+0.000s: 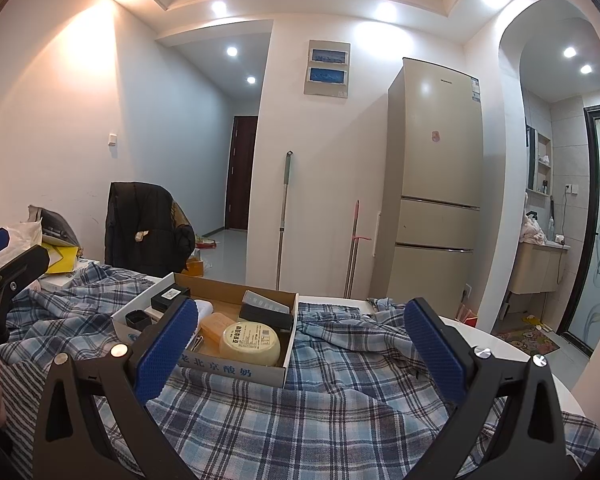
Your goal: Organize rigid objects
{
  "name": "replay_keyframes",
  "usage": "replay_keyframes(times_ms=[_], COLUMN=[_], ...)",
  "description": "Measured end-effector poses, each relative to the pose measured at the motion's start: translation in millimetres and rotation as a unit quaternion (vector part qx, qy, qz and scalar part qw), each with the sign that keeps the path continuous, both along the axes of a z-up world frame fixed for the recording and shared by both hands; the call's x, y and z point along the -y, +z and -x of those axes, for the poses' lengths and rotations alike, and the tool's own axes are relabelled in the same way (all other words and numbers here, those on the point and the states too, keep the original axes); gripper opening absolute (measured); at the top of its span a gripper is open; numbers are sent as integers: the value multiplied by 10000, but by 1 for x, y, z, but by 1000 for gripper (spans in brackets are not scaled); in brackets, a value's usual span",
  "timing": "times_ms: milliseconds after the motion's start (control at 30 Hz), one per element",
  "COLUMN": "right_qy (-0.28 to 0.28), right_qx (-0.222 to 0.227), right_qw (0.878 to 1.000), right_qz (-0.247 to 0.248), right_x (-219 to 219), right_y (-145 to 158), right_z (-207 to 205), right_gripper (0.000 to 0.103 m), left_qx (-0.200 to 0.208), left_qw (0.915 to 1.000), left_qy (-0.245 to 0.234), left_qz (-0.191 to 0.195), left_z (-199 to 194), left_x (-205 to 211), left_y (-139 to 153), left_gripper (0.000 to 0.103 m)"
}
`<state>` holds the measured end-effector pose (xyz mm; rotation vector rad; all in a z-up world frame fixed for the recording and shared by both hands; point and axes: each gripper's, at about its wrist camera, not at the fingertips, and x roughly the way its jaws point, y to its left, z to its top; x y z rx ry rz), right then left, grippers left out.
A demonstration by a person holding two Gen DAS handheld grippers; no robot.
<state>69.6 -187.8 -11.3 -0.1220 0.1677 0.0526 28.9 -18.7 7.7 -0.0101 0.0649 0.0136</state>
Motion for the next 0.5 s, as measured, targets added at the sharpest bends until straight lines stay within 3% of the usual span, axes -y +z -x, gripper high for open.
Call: replay_keyframes(times_ms=[500], right_qy=[-6], right_qx=[23], right_qw=[10000], right_qz=[27], right_x=[-1], right_y=[-1], right_z=[1], right_gripper=[103], left_qx=[2], left_qw=[10000], left_qy=[1], left_qz=[2], left_z=[0], left_x=[0], left_y=[0], left_gripper=[103])
